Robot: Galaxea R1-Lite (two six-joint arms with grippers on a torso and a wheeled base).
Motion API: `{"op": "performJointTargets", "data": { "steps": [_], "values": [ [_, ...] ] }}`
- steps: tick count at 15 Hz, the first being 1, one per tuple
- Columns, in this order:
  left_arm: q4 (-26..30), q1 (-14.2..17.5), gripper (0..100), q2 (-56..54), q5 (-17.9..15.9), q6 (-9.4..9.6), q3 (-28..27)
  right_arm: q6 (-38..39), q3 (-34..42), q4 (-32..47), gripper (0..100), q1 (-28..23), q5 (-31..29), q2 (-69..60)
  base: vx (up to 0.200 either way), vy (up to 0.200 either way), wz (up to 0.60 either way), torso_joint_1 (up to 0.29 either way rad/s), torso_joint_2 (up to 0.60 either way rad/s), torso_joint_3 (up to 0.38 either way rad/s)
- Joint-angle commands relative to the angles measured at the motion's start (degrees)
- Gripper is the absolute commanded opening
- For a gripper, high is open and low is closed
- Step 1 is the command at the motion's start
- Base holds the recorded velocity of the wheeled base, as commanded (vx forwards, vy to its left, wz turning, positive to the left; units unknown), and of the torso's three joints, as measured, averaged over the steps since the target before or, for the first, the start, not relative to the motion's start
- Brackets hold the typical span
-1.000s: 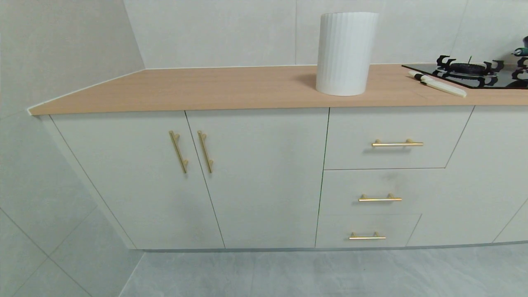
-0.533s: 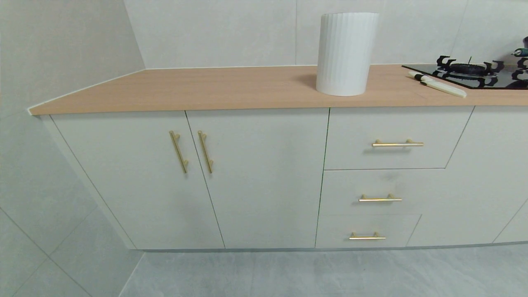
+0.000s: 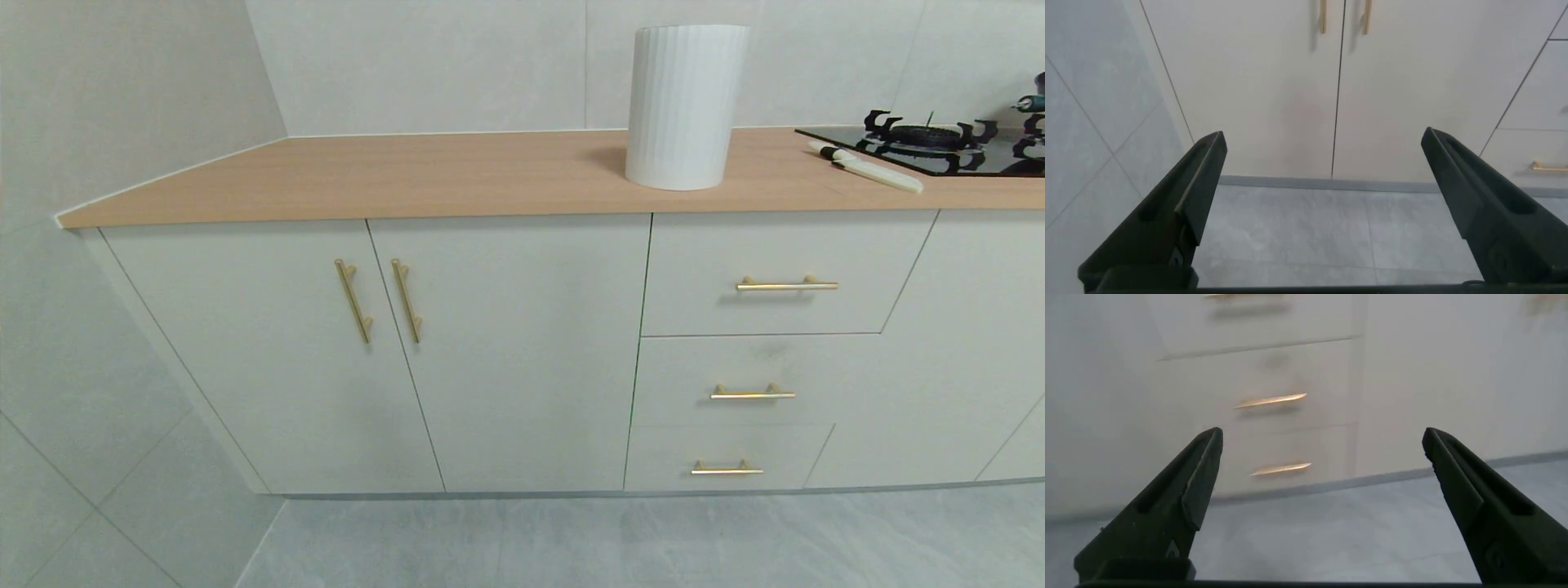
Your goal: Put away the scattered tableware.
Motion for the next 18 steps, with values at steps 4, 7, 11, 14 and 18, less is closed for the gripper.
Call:
{"op": "performJointTargets", "data": {
  "steps": [4,7,11,14,18],
  "values": [
    [0.0,0.0,100,0.0,0.0,-0.01,0.0,-1.9,0.0,0.4,100,0.2,3.1,1.0,0.000,0.000,0.00,0.000,0.00,0.000],
    [0.0,0.0,100,0.0,0.0,-0.01,0.0,-0.4,0.0,0.3,100,0.1,3.0,0.2,0.000,0.000,0.00,0.000,0.00,0.000],
    [0.0,0.0,100,0.0,0.0,-0.01,0.0,-1.1,0.0,0.3,100,0.1,3.1,0.3,0.000,0.000,0.00,0.000,0.00,0.000],
    [0.0,0.0,100,0.0,0.0,-0.01,0.0,-1.2,0.0,0.4,100,0.1,3.0,0.2,0.000,0.000,0.00,0.000,0.00,0.000],
    [0.0,0.0,100,0.0,0.0,-0.10,0.0,-1.2,0.0,0.4,100,0.1,3.0,0.2,0.000,0.000,0.00,0.000,0.00,0.000]
  ]
}}
